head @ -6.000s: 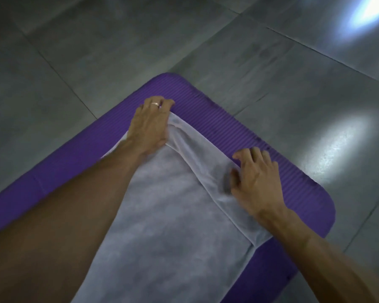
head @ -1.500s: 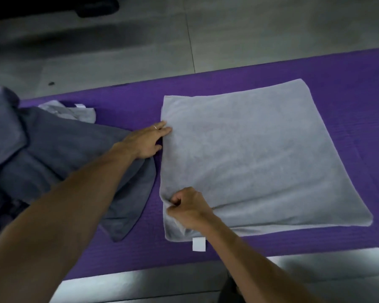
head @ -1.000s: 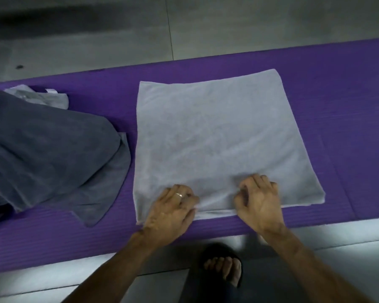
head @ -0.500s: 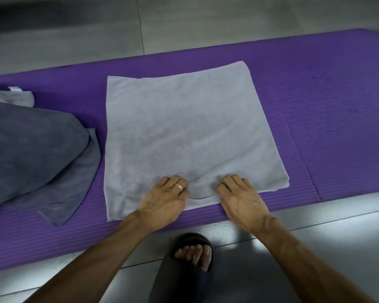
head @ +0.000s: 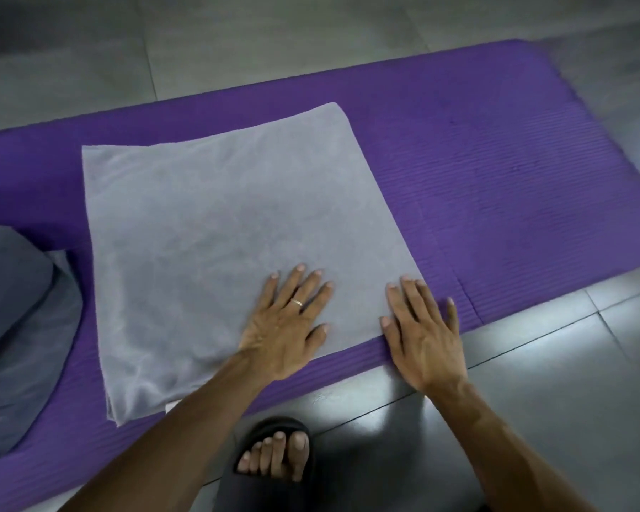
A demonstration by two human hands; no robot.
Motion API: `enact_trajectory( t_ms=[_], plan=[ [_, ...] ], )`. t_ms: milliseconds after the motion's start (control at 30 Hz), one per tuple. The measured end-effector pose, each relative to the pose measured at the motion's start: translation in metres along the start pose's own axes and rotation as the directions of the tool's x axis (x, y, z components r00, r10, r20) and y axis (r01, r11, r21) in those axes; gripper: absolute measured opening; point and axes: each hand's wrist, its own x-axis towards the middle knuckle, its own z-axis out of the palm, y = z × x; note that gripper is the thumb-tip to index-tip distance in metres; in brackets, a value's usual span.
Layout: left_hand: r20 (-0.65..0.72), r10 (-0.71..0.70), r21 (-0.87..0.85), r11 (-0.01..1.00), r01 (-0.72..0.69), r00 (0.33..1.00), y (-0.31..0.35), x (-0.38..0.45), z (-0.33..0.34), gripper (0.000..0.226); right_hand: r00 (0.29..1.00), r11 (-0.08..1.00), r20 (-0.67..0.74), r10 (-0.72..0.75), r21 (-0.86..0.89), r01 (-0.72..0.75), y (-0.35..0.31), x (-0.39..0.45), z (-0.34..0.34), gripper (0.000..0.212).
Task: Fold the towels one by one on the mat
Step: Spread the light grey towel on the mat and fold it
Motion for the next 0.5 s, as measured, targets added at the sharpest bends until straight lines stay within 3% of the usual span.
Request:
enact_trajectory(
  t_ms=[67, 133, 200, 333, 400, 500],
  plan=[
    [0.002, 0.011, 0.010, 1.000, -0.011, 1.000, -0.001, -0.002, 0.004, 0.064, 0.988, 0.989, 0.044, 0.149, -0.024, -0.148, 0.022, -0.010, -0.002, 0.061],
    [-0.031, 0.028, 0.007, 1.000, -0.027, 0.999, 0.001, 0.002, 0.003, 0.065, 0.981, 0.981, -0.020, 0.193, 0.021, -0.193, 0.022, -0.007, -0.010, 0.060],
    [-0.083, 0.029, -0.022, 0.999, -0.031, 0.996, 0.000, 0.013, -0.001, 0.064, 0.974, 0.971, -0.124, 0.192, 0.165, -0.170, 0.009, 0.007, -0.016, 0.063],
    [-0.133, 0.040, -0.039, 0.998, -0.045, 0.990, -0.001, 0.044, -0.008, 0.063, 0.917, 0.821, -0.079, 0.391, 0.480, -0.309, 0.003, 0.018, -0.019, 0.082],
    [-0.133, 0.105, -0.026, 0.994, -0.109, 0.986, 0.005, 0.058, -0.009, 0.061, 0.878, 0.768, -0.108, 0.467, 0.542, -0.342, 0.014, 0.009, -0.016, 0.070],
    [-0.087, 0.212, -0.004, 0.977, -0.213, 0.973, 0.023, 0.075, -0.011, 0.062, 0.900, 0.809, -0.135, 0.415, 0.506, -0.297, 0.021, 0.003, -0.016, 0.039]
  ],
)
